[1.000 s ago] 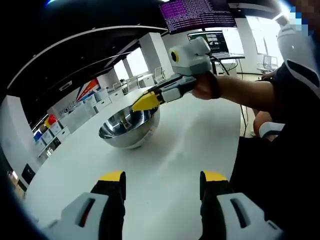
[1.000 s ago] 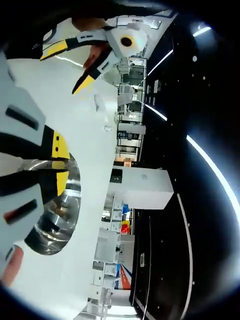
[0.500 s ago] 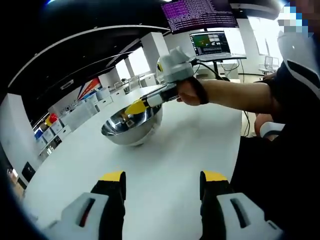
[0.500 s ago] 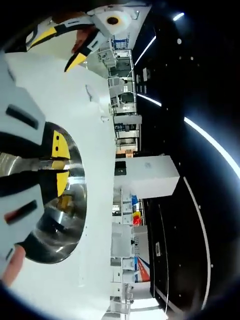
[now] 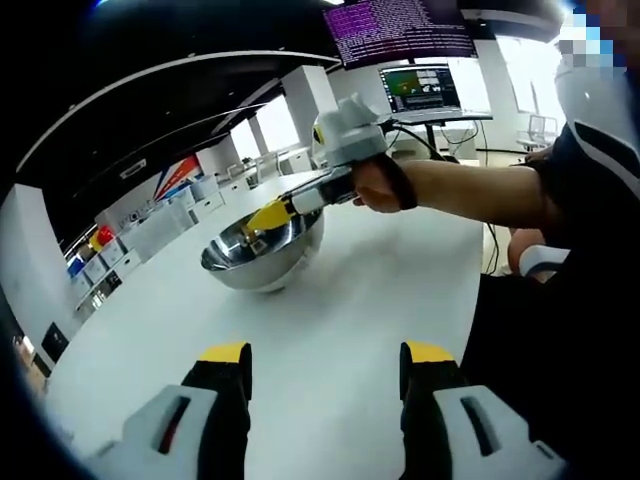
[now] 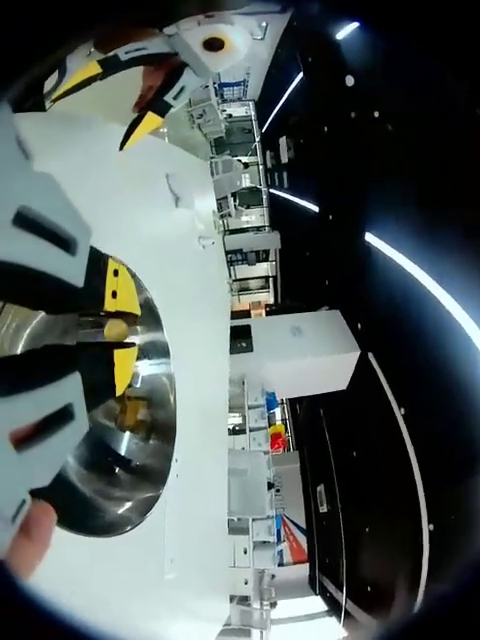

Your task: Pick up the QQ candy scattered on the table and place it into the stainless steel bowl on the table

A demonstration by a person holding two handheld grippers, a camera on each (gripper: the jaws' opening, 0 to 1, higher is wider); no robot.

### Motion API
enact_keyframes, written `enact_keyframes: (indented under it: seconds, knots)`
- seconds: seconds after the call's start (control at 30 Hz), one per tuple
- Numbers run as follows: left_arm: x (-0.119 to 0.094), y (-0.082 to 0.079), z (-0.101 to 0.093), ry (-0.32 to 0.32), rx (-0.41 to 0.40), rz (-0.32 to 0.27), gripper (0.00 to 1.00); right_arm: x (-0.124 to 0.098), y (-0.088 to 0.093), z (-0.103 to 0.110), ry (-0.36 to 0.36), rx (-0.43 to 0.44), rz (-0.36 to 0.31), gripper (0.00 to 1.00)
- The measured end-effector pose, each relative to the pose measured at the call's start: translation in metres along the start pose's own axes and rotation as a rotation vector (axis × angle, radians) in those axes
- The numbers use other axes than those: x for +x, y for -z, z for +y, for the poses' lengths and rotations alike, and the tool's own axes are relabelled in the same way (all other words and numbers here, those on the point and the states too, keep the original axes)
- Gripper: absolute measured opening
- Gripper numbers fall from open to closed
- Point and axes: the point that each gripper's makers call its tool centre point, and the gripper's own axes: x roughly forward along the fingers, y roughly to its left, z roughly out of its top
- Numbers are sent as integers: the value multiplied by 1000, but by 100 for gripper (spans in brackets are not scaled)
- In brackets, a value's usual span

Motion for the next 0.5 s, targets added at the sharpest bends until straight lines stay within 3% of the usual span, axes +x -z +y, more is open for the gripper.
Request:
enact_keyframes:
  seconds: [0.2,0.5]
  knots:
    - [-1,0,-1,0,0,-3,59,0,-2,5,-14,0,-12,15]
    - [-2,0,0,-2,0,-5,59,0,0,6,-12,-19,-6,15]
